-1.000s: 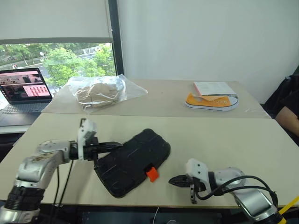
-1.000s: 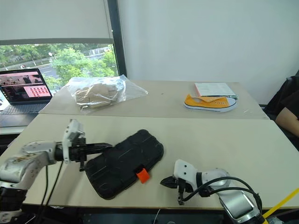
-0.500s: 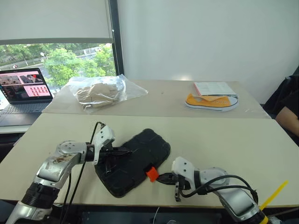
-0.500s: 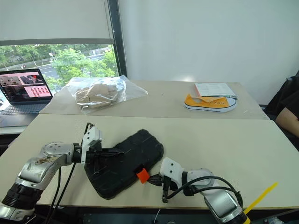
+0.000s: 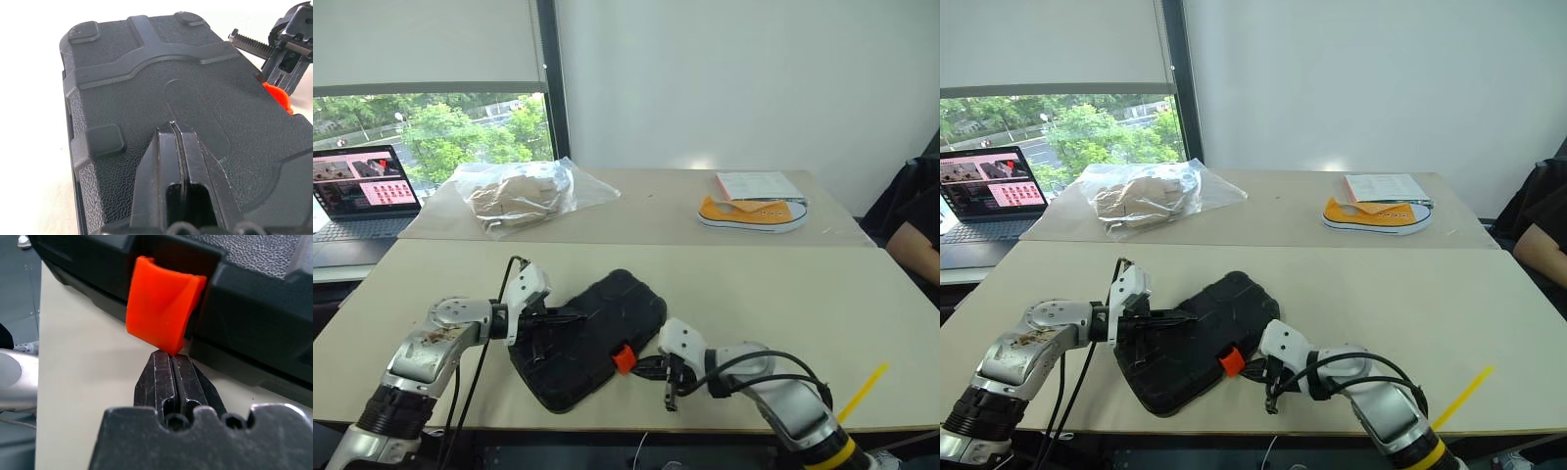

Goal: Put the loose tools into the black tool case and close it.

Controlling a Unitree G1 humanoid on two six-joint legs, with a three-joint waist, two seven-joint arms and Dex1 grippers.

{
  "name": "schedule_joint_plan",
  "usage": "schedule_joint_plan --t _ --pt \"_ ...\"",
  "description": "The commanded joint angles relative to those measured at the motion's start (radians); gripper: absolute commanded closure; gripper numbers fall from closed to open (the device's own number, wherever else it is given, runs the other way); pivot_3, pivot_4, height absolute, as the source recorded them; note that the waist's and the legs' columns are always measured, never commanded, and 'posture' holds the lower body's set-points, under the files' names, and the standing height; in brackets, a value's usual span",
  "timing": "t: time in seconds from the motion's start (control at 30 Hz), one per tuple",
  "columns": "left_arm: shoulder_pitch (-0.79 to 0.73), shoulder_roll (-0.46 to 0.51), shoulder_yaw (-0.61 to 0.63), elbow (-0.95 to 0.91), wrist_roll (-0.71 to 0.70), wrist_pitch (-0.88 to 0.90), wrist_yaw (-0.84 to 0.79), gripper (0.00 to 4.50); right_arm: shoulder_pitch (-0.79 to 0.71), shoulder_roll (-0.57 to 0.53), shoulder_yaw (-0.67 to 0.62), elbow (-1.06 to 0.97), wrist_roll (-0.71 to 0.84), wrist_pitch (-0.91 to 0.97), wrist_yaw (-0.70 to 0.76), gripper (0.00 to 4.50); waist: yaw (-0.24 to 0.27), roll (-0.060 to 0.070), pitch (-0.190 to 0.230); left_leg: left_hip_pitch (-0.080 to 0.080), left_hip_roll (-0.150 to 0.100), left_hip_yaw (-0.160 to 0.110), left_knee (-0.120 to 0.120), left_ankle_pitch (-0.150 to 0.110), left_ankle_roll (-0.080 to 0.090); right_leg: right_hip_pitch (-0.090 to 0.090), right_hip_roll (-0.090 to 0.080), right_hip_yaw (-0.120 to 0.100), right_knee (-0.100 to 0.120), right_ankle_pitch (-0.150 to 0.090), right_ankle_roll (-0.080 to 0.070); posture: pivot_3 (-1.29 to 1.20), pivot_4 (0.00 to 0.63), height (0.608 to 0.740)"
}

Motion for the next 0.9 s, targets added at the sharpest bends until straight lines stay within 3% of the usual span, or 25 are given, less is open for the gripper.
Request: schedule_joint_plan --t 0.03,0.17,0.47,0.9 --pt "0.036 -0.004 -0.042 0.041 0.050 0.007 0.006 4.47 -0.050 0.020 0.009 0.002 -0.006 0.002 -0.011 4.50 -0.001 0.000 0.000 0.000 0.000 0.000 0.000 0.000 0.000 0.000 0.000 0.000 0.000 0.000 -0.001 0.00 0.150 0.740" --pt "0.036 -0.006 -0.045 0.048 0.055 0.000 0.003 4.47 -0.063 0.012 0.019 0.062 -0.034 0.005 -0.024 4.50 -0.002 0.000 0.000 0.000 0.000 0.000 0.000 0.000 0.000 0.000 0.000 0.000 0.000 0.000 -0.001 0.00 0.150 0.740" --pt "0.034 -0.003 -0.059 0.068 0.071 -0.016 -0.014 4.47 0.036 -0.133 -0.047 -0.060 0.058 -0.016 0.100 4.50 0.003 0.002 -0.002 0.000 0.000 0.000 0.000 0.000 0.000 0.001 0.000 0.000 -0.001 -0.001 0.001 0.00 0.150 0.740" --pt "0.028 0.010 -0.063 0.080 0.085 -0.013 -0.024 4.47 -0.020 -0.039 -0.005 -0.031 0.054 -0.020 0.052 4.50 0.000 0.004 -0.003 0.001 0.000 -0.002 0.000 -0.001 0.001 0.002 0.000 0.000 -0.001 -0.002 0.003 0.00 0.150 0.740"
